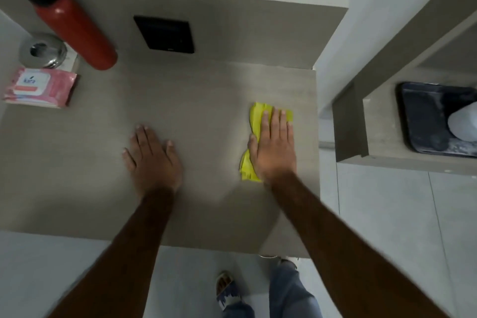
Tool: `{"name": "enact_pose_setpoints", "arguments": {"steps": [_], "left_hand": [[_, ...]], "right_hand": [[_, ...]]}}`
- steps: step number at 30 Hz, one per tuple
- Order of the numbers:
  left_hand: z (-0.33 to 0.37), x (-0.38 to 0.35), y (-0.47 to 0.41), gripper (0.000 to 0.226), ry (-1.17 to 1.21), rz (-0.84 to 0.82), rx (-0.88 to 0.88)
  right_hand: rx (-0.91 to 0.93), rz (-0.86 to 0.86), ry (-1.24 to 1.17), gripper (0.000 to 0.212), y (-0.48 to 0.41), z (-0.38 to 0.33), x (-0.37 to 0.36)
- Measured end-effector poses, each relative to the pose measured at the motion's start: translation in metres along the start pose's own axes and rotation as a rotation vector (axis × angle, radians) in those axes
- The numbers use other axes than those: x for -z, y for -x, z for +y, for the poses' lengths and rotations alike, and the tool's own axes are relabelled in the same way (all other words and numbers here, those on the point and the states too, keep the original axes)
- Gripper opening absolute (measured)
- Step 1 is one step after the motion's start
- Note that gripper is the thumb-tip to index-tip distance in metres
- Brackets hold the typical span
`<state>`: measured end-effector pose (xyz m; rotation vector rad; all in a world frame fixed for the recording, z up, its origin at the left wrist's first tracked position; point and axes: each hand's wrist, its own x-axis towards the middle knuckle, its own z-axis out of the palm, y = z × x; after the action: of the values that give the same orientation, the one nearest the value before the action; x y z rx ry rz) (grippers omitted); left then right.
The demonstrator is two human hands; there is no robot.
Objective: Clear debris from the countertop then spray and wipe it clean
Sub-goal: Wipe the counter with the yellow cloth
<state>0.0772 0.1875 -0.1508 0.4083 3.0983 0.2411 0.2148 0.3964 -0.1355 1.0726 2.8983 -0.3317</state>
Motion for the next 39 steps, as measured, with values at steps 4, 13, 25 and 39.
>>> {"name": "enact_pose_setpoints", "arguments": {"steps": [4, 13, 25, 39], "left_hand": [[-0.003, -0.006, -0.002, 0.066, -0.026, 0.024, -0.003], [-0.004, -0.006, -0.003, 0.068, -0.026, 0.038, -0.012], [-0.002, -0.002, -0.003, 0.066, 0.016, 0.025, -0.006], [-0.002, -0.001, -0.001, 0.066, 0.032, -0.013, -0.019]], "right_hand": [[0.302, -0.075, 0.037, 0.068, -0.095, -0.024, 0.011], [0.467, -0.107, 0.079, 0.066, -0.157, -0.054, 0.02], [-0.12, 0.044, 0.005, 0.071, -0.115, 0.039, 0.023], [-0.074, 0.034, 0.055, 0.073, 0.13, 0.065, -0.01]]}}
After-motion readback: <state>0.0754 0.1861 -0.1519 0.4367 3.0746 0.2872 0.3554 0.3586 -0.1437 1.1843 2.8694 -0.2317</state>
